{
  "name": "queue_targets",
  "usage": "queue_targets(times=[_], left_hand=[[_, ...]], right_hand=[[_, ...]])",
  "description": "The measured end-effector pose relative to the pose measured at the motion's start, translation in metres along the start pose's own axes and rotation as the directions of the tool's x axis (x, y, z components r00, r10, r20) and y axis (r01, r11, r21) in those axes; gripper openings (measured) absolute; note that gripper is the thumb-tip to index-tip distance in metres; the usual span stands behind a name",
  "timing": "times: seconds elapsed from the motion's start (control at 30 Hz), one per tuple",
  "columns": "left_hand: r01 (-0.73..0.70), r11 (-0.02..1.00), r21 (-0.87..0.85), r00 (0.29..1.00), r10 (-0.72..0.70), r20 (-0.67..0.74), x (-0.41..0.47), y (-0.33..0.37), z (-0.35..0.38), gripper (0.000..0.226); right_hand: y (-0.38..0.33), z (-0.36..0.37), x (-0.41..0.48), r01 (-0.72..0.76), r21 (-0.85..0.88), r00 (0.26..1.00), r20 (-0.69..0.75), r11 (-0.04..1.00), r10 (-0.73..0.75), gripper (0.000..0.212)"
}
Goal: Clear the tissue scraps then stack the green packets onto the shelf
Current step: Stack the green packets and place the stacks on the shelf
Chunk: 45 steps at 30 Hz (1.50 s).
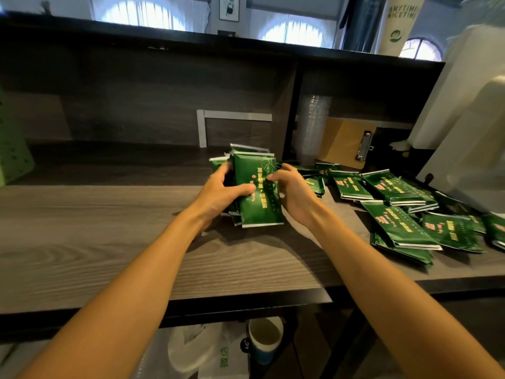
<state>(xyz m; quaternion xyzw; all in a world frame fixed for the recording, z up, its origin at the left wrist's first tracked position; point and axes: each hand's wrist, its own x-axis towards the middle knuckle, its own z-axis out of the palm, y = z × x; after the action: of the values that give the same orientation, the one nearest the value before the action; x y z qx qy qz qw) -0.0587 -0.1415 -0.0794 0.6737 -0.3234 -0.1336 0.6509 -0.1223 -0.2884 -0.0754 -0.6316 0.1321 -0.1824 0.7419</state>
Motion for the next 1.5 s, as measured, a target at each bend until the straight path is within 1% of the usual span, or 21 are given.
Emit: queue_targets(times=[0.07,0.1,0.17,0.27,0.3,0.37,0.43,0.53,0.63,0.7,0.73,0.77,0.83,0.97,1.03,1.1,1.2,1.27,1.37,1.43,1.5], left_hand=[[-0.075,0.996,0.039,0.997,0.074,0.012,-0.001,0.000,0.000,0.068],[-0.103,0.992,0.077,0.995,0.101,0.025,-0.002,0.001,0.002,0.075],[-0.150,0.980,0.128,0.989,0.146,0.036,-0.005,0.004,0.004,0.089],[-0.238,0.949,0.209,0.971,0.235,0.040,-0.007,0.007,0.006,0.119],[-0.249,0.945,0.212,0.968,0.249,0.027,-0.007,0.006,0.007,0.126],[-0.244,0.964,0.109,0.969,0.246,-0.002,-0.005,0.001,0.007,0.138],[-0.253,0.968,-0.009,0.968,0.253,-0.008,-0.004,-0.002,0.009,0.139],[-0.243,0.965,-0.096,0.970,0.243,-0.014,-0.006,0.001,0.015,0.136],[-0.174,0.979,-0.104,0.984,0.177,0.018,-0.011,0.007,0.019,0.127],[-0.176,0.984,-0.037,0.983,0.178,0.036,-0.013,0.010,0.019,0.109],[-0.188,0.982,0.013,0.982,0.187,0.029,-0.014,0.011,0.019,0.104],[-0.199,0.978,0.054,0.980,0.198,0.021,-0.013,0.011,0.019,0.108],[-0.193,0.978,0.076,0.981,0.193,0.015,-0.012,0.010,0.018,0.122],[-0.156,0.988,-0.006,0.987,0.156,-0.033,-0.010,0.009,0.014,0.143],[-0.147,0.989,-0.022,0.988,0.146,-0.051,-0.008,0.007,0.014,0.150],[-0.136,0.991,-0.010,0.989,0.136,-0.050,-0.008,0.002,0.015,0.151],[-0.112,0.993,-0.024,0.994,0.112,-0.009,-0.006,-0.004,0.018,0.147],[-0.121,0.991,-0.049,0.993,0.122,0.008,-0.006,-0.005,0.018,0.136],[-0.072,0.995,-0.065,0.997,0.072,-0.003,-0.005,-0.002,0.019,0.101],[0.009,0.999,-0.037,1.000,-0.009,-0.017,-0.003,-0.004,0.016,0.072],[0.045,0.999,-0.002,0.998,-0.045,-0.043,-0.001,-0.007,0.015,0.050]], right_hand=[[-0.003,-0.003,-0.006,-0.037,0.046,0.986,0.162,0.998,0.029,0.045],[-0.003,-0.003,-0.010,-0.039,0.042,0.978,0.205,0.998,0.029,0.040],[-0.002,0.000,-0.012,0.022,-0.024,0.978,0.207,0.999,-0.016,0.043],[-0.001,0.003,-0.011,0.111,-0.097,0.979,0.181,0.989,-0.093,0.049],[0.000,0.002,-0.011,0.121,-0.094,0.980,0.167,0.988,-0.104,0.050],[0.002,0.002,-0.011,0.131,-0.080,0.982,0.149,0.988,-0.119,0.050],[0.001,0.003,-0.013,0.144,-0.071,0.980,0.149,0.987,-0.132,0.055],[0.002,0.006,-0.012,0.150,-0.072,0.980,0.146,0.986,-0.139,0.075],[0.004,0.007,-0.013,0.154,-0.067,0.977,0.162,0.986,-0.142,0.073],[0.003,0.005,-0.014,0.189,-0.096,0.972,0.157,0.977,-0.173,0.065],[0.003,0.006,-0.015,0.207,-0.113,0.971,0.148,0.972,-0.189,0.062],[0.003,0.006,-0.015,0.221,-0.124,0.968,0.145,0.967,-0.203,0.061],[0.003,0.007,-0.016,0.236,-0.124,0.964,0.152,0.964,-0.217,0.058],[0.004,0.005,-0.015,0.209,-0.071,0.961,0.199,0.975,-0.192,0.073],[0.004,0.005,-0.015,0.201,-0.126,0.960,0.223,0.972,-0.169,0.077],[0.006,0.008,-0.015,0.184,-0.195,0.961,0.242,0.964,-0.134,0.074],[0.010,0.009,-0.012,0.141,-0.261,0.969,0.235,0.955,-0.079,0.079],[0.011,0.007,-0.013,0.124,-0.259,0.968,0.243,0.958,-0.060,0.081],[0.010,0.006,-0.012,0.096,-0.274,0.966,0.258,0.957,-0.023,0.074],[0.010,0.006,-0.011,0.085,-0.306,0.972,0.233,0.948,-0.012,0.061],[0.011,0.005,-0.009,0.084,-0.283,0.979,0.203,0.955,-0.025,0.054]])
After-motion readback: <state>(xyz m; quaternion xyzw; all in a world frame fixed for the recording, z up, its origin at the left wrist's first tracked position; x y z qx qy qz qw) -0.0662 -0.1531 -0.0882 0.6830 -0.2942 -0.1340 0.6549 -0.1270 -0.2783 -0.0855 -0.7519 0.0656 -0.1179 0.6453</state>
